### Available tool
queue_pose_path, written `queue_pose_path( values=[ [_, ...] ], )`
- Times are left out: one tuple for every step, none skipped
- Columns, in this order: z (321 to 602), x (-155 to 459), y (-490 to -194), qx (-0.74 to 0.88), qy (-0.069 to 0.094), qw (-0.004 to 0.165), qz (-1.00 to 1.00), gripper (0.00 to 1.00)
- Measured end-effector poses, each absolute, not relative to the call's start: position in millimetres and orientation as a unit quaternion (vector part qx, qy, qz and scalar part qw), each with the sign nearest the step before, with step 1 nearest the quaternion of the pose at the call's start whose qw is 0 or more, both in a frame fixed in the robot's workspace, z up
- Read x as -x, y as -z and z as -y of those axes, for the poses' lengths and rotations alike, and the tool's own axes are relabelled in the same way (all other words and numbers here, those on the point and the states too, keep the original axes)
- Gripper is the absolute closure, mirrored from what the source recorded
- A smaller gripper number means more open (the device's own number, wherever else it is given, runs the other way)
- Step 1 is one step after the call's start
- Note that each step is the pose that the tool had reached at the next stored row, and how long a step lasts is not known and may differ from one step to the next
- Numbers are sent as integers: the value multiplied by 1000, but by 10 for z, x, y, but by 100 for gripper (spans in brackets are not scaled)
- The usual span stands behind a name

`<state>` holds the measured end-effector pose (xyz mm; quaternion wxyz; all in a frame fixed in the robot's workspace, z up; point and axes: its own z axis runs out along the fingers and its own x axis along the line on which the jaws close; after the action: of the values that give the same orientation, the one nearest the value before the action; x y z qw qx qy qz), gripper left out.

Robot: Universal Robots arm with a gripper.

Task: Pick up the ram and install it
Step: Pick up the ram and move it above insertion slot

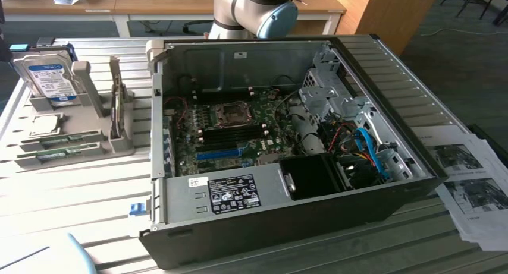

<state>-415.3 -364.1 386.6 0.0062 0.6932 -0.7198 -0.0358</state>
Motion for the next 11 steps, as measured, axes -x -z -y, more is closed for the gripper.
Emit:
queue_pose_path(
  values=[
    [3641, 4153, -3866, -693, 36, 6, 720, 91],
    [3641, 4153, -3866, -693, 36, 6, 720, 91],
    [3641, 4153, -3866, -696, 36, 6, 718, 91],
    [3641, 4152, -3865, -699, 36, 6, 714, 91],
    [3641, 4153, -3866, -703, 36, 7, 710, 91],
    [3641, 4153, -3866, -707, 36, 7, 707, 91],
    [3642, 4153, -3866, -709, 36, 7, 704, 91],
    [3642, 4153, -3866, -711, 36, 7, 702, 91],
    [3641, 4153, -3866, -712, 36, 7, 702, 91],
    [3642, 4153, -3866, -712, 36, 7, 702, 91],
    [3641, 4153, -3866, -712, 36, 7, 702, 91]
  ],
)
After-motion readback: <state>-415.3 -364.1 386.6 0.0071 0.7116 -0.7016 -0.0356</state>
